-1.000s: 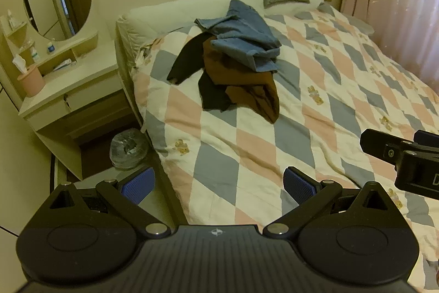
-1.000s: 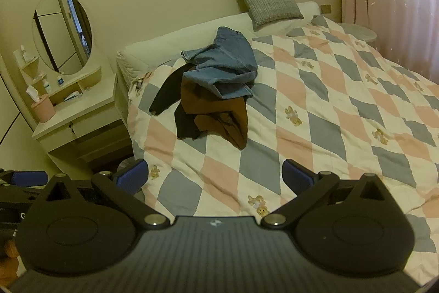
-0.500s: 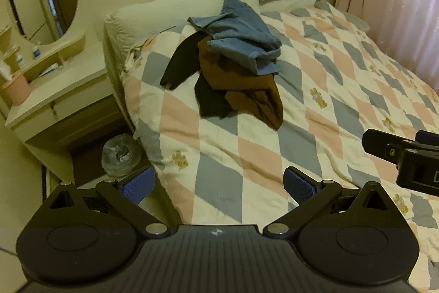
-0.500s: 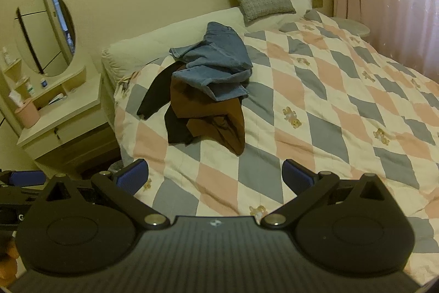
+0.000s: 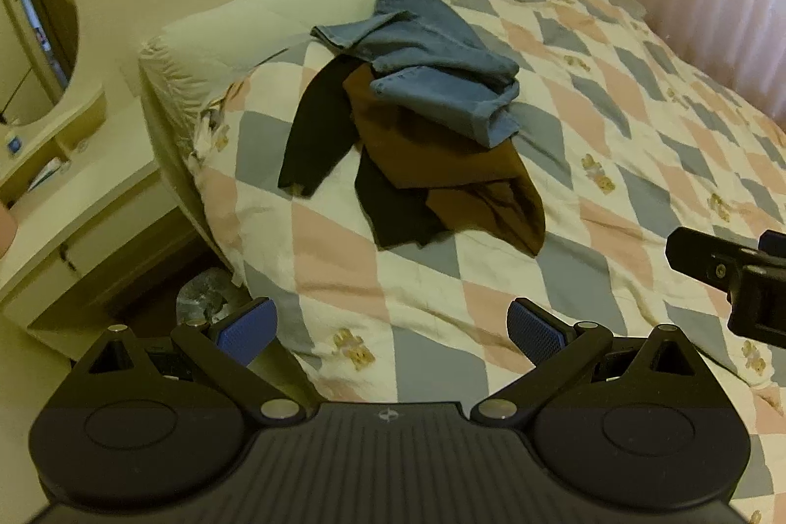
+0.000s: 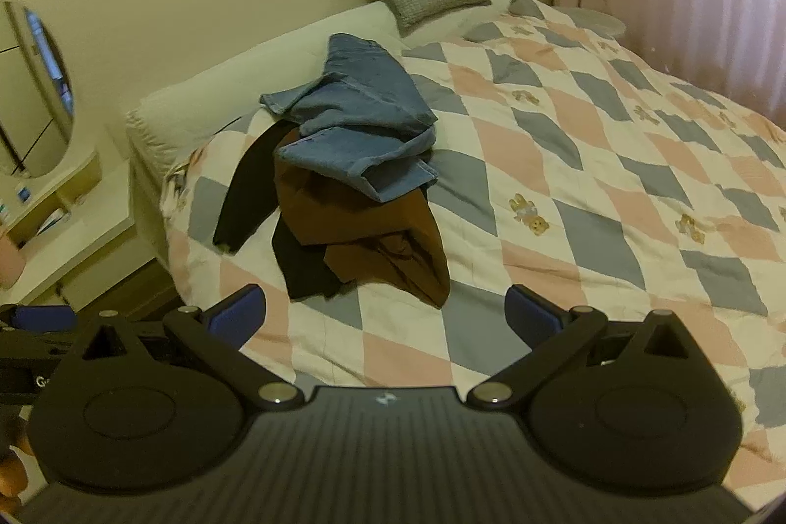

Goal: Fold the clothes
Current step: 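Move both grippers toward the clothes pile on the bed, then grasp the blue jeans waistband with the left gripper while the right gripper grasps the jeans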

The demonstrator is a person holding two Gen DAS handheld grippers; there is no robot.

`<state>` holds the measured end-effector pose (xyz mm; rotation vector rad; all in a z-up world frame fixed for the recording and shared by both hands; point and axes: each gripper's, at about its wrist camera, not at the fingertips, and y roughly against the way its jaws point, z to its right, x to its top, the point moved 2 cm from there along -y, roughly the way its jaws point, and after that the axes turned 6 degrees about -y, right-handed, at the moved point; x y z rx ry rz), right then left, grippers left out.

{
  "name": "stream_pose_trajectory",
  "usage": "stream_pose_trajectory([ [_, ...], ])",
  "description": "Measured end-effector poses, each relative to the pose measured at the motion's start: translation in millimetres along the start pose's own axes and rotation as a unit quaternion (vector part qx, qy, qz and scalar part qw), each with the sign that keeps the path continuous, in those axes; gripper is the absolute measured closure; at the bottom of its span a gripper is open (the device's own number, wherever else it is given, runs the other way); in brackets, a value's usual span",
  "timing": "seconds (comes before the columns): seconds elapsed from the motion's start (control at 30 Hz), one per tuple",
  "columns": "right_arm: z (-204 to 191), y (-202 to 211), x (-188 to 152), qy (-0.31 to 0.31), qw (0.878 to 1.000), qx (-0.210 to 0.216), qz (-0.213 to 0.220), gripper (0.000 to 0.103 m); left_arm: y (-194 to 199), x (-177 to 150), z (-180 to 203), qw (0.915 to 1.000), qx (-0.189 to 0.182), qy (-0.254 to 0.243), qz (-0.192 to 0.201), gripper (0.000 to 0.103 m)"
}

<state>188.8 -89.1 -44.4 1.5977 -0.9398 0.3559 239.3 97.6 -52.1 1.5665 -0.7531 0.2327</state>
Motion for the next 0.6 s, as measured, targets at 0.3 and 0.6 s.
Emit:
stream_pose_trajectory([
  [0.3, 4, -23, 4, -0.011, 0.999, -0.024, -0.026, 0.000, -30, 24, 7, 0.9993, -0.002, -0.035, -0.012, 0.001],
  [0.6, 41, -37, 24, -0.007, 1.000, -0.008, -0.020, 0.000, -46, 36, 26, 0.9989, -0.032, -0.019, -0.029, 0.000],
])
